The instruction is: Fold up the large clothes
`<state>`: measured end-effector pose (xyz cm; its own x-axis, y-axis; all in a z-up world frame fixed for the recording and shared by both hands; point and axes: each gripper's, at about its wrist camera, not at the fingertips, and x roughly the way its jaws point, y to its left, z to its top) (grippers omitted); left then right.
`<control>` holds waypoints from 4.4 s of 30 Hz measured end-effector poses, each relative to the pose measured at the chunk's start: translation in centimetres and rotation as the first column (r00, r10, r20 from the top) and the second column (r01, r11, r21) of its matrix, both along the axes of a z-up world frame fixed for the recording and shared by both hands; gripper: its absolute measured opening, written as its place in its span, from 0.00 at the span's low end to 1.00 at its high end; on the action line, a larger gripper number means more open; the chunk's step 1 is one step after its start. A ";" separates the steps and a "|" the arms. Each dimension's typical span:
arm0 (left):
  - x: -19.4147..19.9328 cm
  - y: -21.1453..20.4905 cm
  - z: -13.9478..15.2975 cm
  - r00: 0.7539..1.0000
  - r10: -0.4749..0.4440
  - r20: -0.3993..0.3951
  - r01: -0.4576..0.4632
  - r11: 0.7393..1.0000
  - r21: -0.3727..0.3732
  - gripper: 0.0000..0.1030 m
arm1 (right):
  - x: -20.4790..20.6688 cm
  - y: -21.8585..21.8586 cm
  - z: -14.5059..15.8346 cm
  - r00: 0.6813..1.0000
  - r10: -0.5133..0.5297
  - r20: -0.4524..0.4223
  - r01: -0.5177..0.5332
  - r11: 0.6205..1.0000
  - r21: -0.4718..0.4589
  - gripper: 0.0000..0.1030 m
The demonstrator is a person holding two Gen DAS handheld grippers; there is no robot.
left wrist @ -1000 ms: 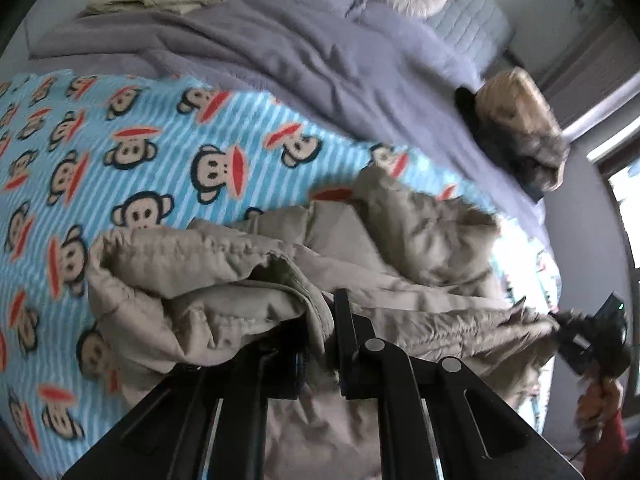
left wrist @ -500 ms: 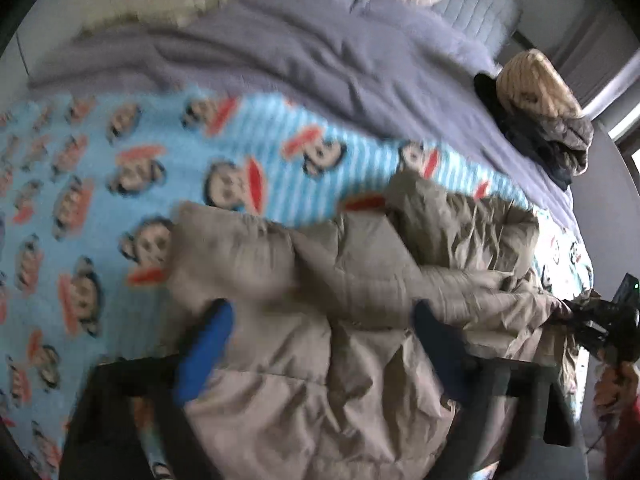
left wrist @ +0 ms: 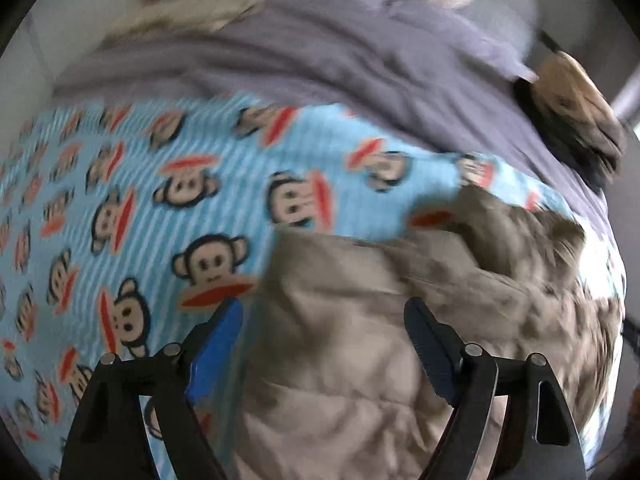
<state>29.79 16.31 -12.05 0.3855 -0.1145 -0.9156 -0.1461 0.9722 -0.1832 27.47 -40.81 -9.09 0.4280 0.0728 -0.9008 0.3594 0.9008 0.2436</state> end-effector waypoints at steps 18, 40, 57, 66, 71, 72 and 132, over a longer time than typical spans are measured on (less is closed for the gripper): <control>4.3 -0.5 -7.8 0.994 0.082 -0.076 -0.081 0.997 0.018 0.32 | 5.9 -1.1 -8.5 0.994 -0.005 -0.111 0.009 0.999 0.032 0.12; 0.7 -12.9 -5.2 0.956 -0.273 0.110 0.277 0.961 -0.020 0.32 | 3.9 14.5 -7.6 0.929 0.365 0.052 -0.369 0.924 0.102 0.14; 2.7 -7.5 -3.8 0.971 -0.205 0.120 0.206 0.979 0.010 0.32 | 6.0 2.0 -7.6 0.979 0.192 0.073 -0.203 0.955 0.214 0.00; 5.5 -3.8 -8.6 0.998 -0.051 0.034 0.052 0.998 -0.023 0.32 | 5.4 -4.1 -12.1 0.997 -0.072 0.004 0.069 0.963 0.261 0.00; 5.8 -2.7 -7.6 1.000 -0.010 0.009 0.010 1.000 -0.001 0.32 | 5.9 -4.1 -11.6 0.994 -0.106 -0.022 0.108 0.961 0.256 0.00; 5.6 -2.2 -7.0 1.000 0.009 0.008 -0.009 1.000 0.026 0.32 | 5.8 -3.8 -11.0 0.994 -0.108 -0.030 0.112 0.964 0.242 0.00; -18.0 -6.5 -4.8 0.970 -0.051 -0.237 0.008 0.984 -0.176 0.93 | -16.8 9.1 -9.5 0.970 -0.011 -0.243 0.137 0.850 0.509 1.00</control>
<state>11.82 9.82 -16.89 0.1509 -0.2870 -0.9460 -0.1780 0.9334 -0.3116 10.62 -31.76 -18.64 0.2448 0.5319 -0.8106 0.5211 0.6329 0.5726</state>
